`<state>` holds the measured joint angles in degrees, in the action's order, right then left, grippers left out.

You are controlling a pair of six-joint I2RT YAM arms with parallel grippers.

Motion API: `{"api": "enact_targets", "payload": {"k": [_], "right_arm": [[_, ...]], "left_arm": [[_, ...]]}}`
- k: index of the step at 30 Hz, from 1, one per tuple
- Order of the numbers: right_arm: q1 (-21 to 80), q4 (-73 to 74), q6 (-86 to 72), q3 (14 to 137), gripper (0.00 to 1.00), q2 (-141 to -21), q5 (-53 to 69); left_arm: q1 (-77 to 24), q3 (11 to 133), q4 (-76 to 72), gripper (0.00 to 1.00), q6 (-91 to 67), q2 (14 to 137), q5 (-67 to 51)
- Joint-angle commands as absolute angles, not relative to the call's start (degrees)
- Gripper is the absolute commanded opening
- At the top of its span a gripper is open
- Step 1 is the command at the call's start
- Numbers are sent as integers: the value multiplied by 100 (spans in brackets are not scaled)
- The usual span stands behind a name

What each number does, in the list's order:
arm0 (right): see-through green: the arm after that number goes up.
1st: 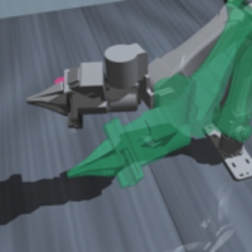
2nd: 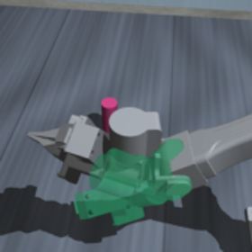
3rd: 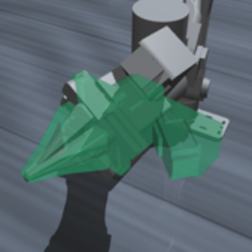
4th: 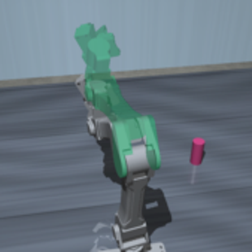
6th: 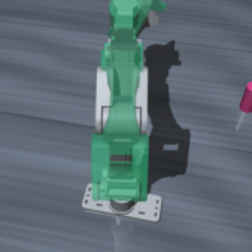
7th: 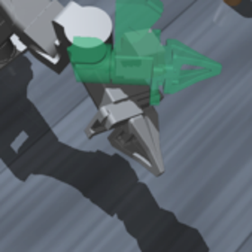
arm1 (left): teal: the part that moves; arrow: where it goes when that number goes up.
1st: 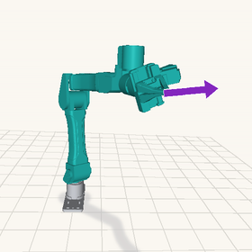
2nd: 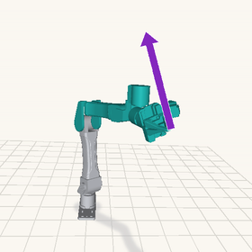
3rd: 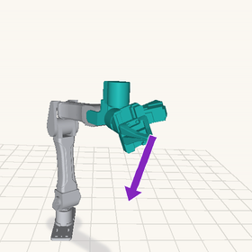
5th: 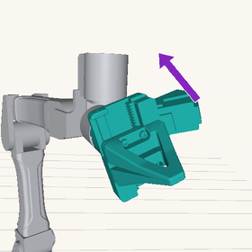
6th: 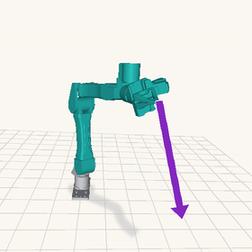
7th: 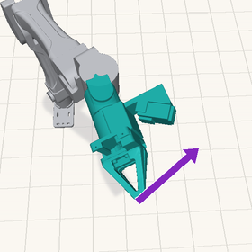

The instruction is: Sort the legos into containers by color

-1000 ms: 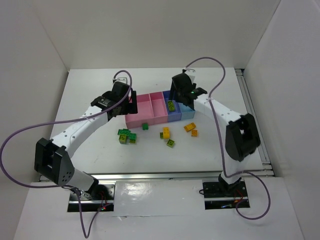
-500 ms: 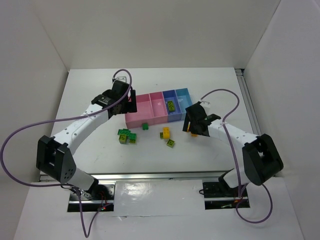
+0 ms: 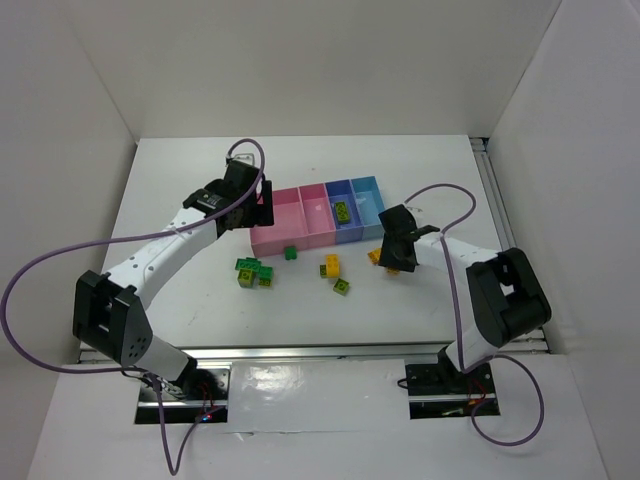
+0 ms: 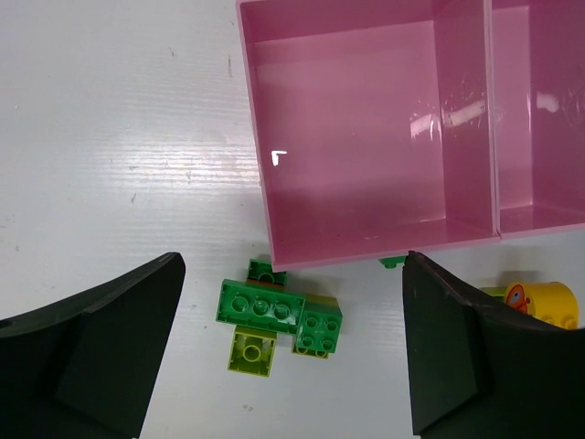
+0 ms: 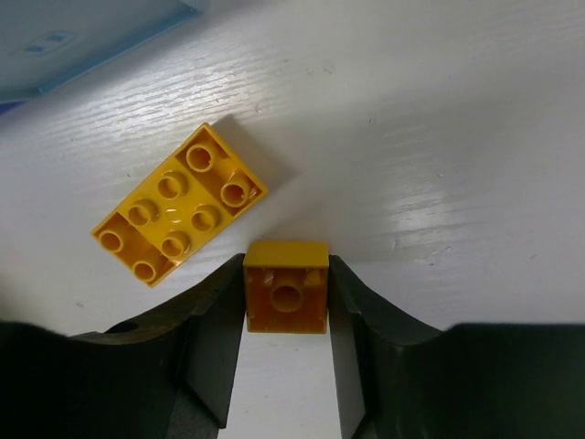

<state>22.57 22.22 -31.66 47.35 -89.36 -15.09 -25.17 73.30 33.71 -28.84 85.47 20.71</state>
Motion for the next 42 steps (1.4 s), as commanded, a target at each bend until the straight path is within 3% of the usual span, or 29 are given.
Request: {"api": "enact_targets", "payload": {"k": [1, 3, 12, 16, 21, 22, 24, 26, 29, 31, 34, 38, 42], "right_arm": [[2224, 1907, -3032, 4772, 44, -8886, -1407], [2224, 1969, -3032, 4772, 31, -8773, -1406], [2224, 2549, -2804, 5535, 31, -7682, -1528], [2224, 2356, -2567, 6440, 33, -8190, -1661], [2118, 2101, -2391, 7706, 33, -9771, -1574], [2066, 2101, -2338, 8108, 35, -9974, -1573], [2065, 2101, -2338, 8445, 56, -10414, -1573], [2065, 2206, -2338, 8657, 72, -10468, -1625], [2065, 1944, -2416, 8071, 74, -9977, -1757], [2065, 1802, -2495, 7300, 60, -9310, -1827], [2065, 1845, -2697, 6541, 60, -8494, -1828], [2065, 2145, -3303, 5216, 84, -7815, -1653], [2118, 1812, -3830, 4353, 87, -7523, -1240]], "left_arm": [[-2487, 7532, 3366, 100, -2716, 8578, 2092], [-2487, 7532, 3366, 100, -2716, 8630, 2092], [-2487, 7532, 3366, 98, -2769, 8684, 1969], [-2487, 7532, 3366, 98, -2769, 8684, 2021], [-2487, 7585, 3498, 98, -2821, 8684, 2021], [-2487, 7585, 3498, 98, -2821, 8631, 2021], [-2487, 7585, 3560, 98, -2821, 8631, 2083], [-2435, 7585, 3612, 98, -2821, 8569, 2135], [-2435, 7532, 3612, 98, -2821, 8517, 2197], [-2435, 7532, 3612, 98, -2821, 8517, 2197], [-2435, 7532, 3612, 98, -2821, 8517, 2250], [-2435, 7410, 3551, 98, -2821, 8517, 2250], [-2435, 7409, 3498, 98, -2708, 8587, 2250]]}}
